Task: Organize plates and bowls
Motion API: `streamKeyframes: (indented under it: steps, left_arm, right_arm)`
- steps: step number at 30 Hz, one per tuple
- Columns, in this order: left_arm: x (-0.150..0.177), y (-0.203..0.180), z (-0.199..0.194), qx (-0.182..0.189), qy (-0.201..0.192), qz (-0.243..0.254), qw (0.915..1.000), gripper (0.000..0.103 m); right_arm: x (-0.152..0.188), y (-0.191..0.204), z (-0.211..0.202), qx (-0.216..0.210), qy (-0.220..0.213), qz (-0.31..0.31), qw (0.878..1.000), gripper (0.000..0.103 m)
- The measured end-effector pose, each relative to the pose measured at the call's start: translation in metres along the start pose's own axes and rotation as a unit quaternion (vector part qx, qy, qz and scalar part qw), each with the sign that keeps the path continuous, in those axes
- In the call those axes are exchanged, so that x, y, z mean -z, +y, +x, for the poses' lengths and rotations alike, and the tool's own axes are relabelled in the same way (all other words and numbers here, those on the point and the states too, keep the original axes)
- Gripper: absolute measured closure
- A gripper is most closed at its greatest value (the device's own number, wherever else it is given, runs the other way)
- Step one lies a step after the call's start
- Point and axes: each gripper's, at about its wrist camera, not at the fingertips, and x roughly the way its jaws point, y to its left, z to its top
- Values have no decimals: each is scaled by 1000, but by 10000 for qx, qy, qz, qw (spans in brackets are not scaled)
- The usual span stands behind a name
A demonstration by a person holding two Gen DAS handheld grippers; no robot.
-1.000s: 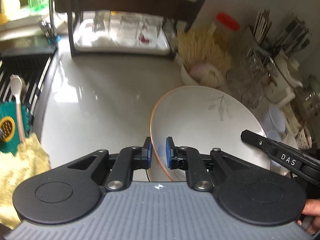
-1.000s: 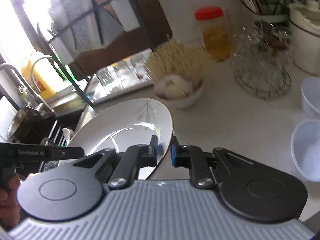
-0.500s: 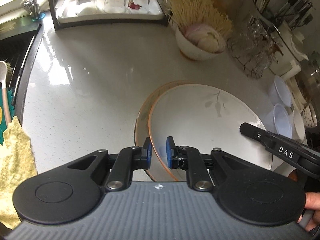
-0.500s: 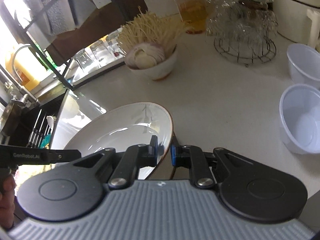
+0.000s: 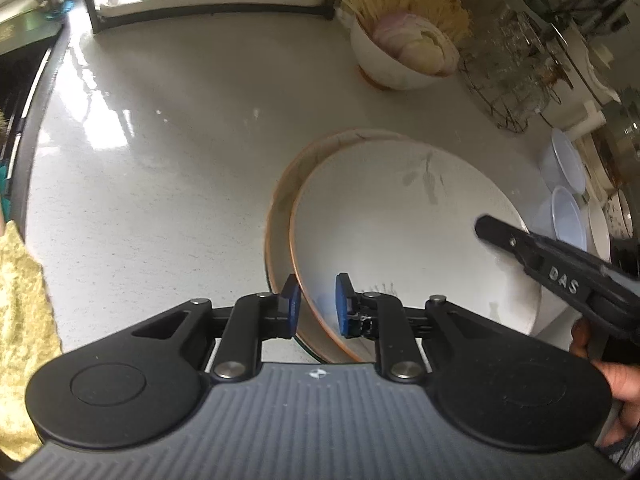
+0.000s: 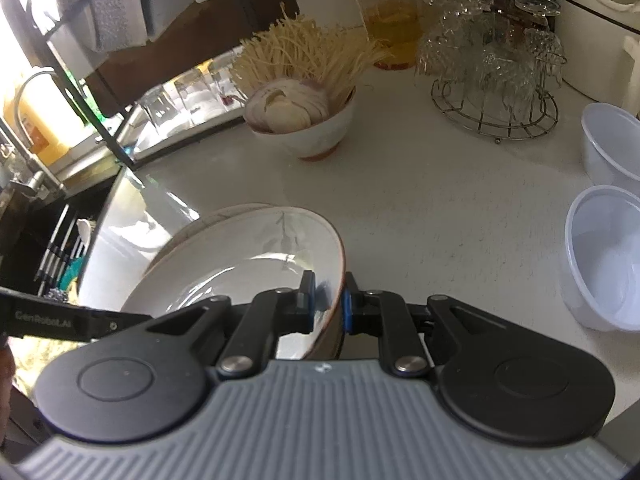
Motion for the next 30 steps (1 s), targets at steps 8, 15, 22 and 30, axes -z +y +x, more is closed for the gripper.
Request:
streamKeyframes:
  steps: [8, 15, 22, 30]
  left_arm:
    - [-2, 2, -1, 80, 149, -57, 9998, 82]
    - [6, 15, -18, 241, 45, -489, 9985, 82]
    - [23, 25, -32, 154, -200, -696, 9973, 80]
    - [40, -3, -65, -116, -870, -292, 9957, 80]
  right_arm:
    - [4, -7, 5, -139, 29, 266, 9995, 83]
    - [7, -4, 5, -112, 23, 171, 9998, 83]
    - [5, -1, 2, -120, -41, -37, 9999, 83]
    - [2, 2, -41, -63, -489, -290, 9984, 83]
